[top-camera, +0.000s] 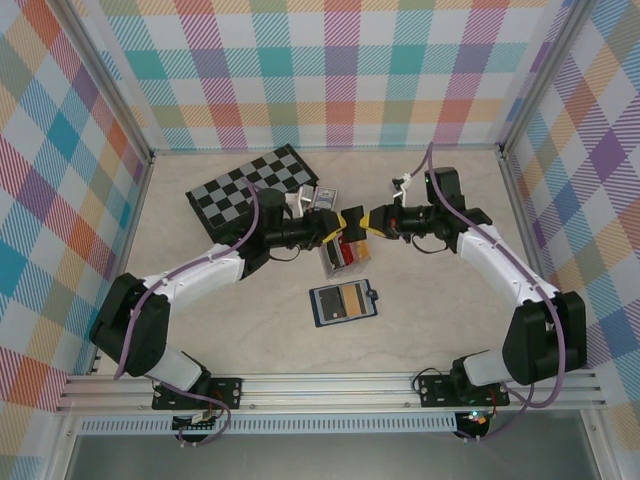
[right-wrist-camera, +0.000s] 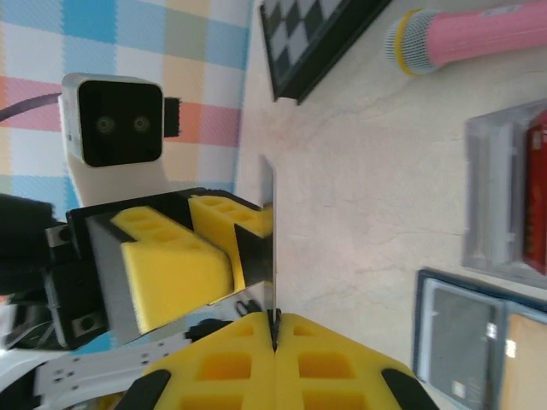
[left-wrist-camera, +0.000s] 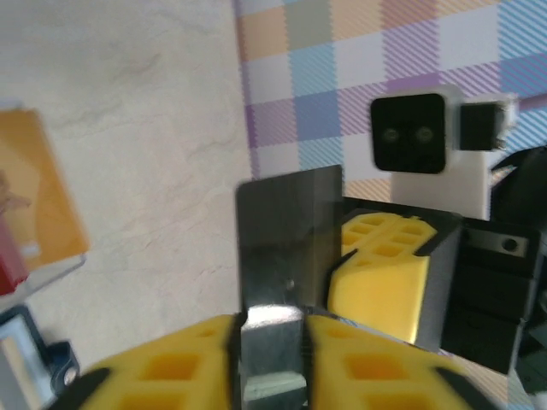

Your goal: Put the credit cards into the card holder

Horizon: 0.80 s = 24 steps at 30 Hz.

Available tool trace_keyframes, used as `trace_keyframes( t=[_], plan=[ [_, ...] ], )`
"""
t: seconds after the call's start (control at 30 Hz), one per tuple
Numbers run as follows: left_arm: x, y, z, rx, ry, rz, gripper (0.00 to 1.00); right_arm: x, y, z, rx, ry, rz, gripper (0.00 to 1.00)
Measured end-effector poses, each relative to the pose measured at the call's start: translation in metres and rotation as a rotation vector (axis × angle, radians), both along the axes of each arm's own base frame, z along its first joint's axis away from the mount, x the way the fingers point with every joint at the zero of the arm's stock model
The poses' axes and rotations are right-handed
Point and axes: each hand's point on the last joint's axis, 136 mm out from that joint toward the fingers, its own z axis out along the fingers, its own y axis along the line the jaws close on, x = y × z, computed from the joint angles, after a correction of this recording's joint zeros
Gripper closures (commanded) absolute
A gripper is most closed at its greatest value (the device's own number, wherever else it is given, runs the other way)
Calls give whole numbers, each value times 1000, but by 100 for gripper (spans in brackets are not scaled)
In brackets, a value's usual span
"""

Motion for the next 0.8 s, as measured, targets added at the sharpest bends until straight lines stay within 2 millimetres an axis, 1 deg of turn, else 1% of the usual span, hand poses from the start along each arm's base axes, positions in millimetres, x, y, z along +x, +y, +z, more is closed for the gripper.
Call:
trace_keyframes(
  t=[0.03, 0.1, 0.2, 0.33, 0.4, 0.47, 0.53, 0.6, 0.8],
  plan=[
    [-2, 3, -9, 37, 20, 10, 52, -1, -4, -7, -42, 0, -15, 98],
    [-6, 13, -28, 123, 60, 43, 46, -5, -12, -21, -124, -4, -38, 97],
    [-17, 32, -58, 248, 115, 94, 44, -19, -23, -48, -272, -12, -49, 97],
    [-48, 53, -105, 430, 204, 122, 42, -53, -18, -91, -464, 0, 35, 98],
    [-63, 58, -122, 497, 234, 111, 42, -67, -16, -110, -556, 4, 78, 99],
    [-76, 61, -135, 549, 255, 98, 43, -77, -15, -125, -625, 5, 111, 99],
    [-84, 60, -144, 587, 270, 86, 44, -80, -20, -135, -675, 6, 109, 99],
    [-89, 59, -153, 616, 281, 78, 44, -80, -26, -142, -709, 6, 96, 99],
    [-94, 59, -173, 672, 310, 74, 45, -75, -32, -146, -742, -9, 73, 99]
  ],
)
